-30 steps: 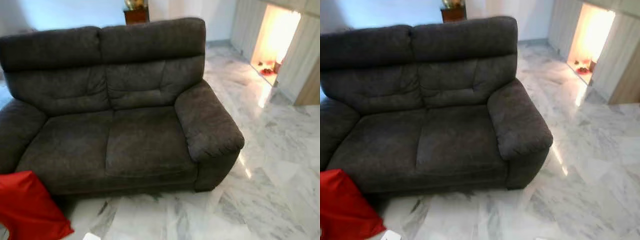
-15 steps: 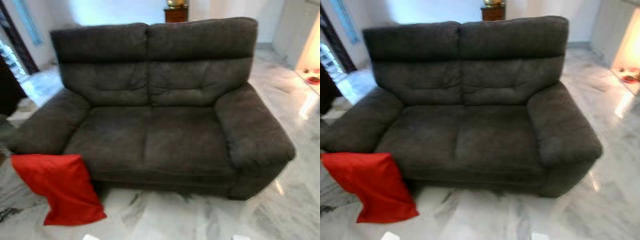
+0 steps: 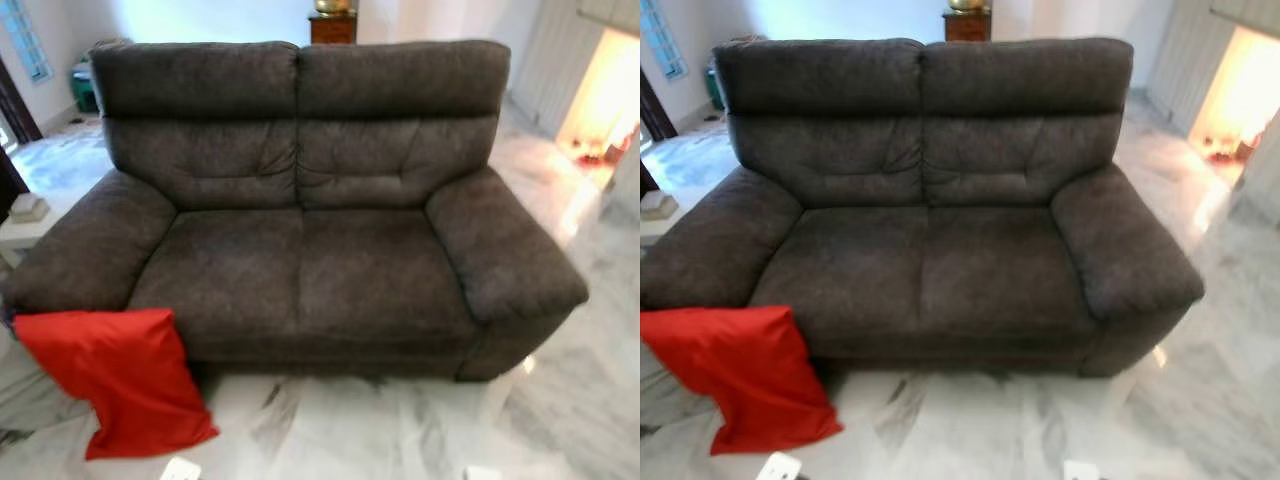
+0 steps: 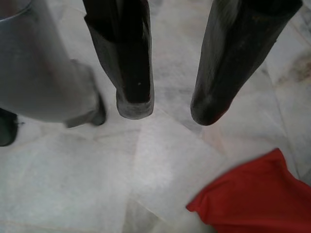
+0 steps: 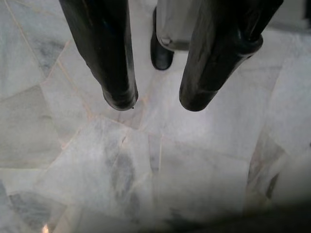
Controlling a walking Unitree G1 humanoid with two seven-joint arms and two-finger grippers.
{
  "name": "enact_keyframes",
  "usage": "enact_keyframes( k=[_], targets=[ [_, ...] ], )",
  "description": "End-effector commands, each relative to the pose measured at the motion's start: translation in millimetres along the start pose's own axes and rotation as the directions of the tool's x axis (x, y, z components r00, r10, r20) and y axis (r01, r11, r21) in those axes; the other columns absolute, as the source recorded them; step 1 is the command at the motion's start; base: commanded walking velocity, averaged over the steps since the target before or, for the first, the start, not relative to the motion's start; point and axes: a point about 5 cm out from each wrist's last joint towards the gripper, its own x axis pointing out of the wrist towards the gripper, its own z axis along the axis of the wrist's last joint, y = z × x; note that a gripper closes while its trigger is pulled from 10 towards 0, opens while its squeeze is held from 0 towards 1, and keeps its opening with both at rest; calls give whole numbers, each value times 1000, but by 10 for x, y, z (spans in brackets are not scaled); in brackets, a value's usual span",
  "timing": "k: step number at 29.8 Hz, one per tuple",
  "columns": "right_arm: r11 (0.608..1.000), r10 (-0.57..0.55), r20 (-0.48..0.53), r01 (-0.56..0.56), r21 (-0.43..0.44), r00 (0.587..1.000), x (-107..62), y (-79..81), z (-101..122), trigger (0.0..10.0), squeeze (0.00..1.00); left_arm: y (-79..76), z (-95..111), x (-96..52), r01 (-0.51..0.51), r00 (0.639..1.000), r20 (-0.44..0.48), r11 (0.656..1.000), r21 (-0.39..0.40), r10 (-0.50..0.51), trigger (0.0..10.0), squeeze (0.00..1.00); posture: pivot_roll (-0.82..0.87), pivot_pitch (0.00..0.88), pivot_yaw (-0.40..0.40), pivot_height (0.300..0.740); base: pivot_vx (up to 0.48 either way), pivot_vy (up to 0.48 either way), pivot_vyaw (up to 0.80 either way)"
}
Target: Move the pillow to the sofa from floor
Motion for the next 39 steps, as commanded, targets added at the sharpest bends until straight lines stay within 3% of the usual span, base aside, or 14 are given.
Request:
enact_keyframes(
  k=[1,29,39],
  targets=[
    [1000,28,4,-28,5,1000,12,109,26,10000,0,91,-76,-25,-26,999,-32,1000,-1,26,10000,0,-20,12,44,740,0,337,0],
    [999,38,9,-38,22,999,4,117,0,10000,0,94,-107,-33,-22,999,-41,1000,-8,21,10000,0,-26,0,41,740,0,314,0],
    [999,44,4,-44,20,999,1,120,-13,10000,0,76,-100,-32,-14,1000,-26,1000,-28,13,10000,0,-28,0,42,740,0,0,0]
  ],
)
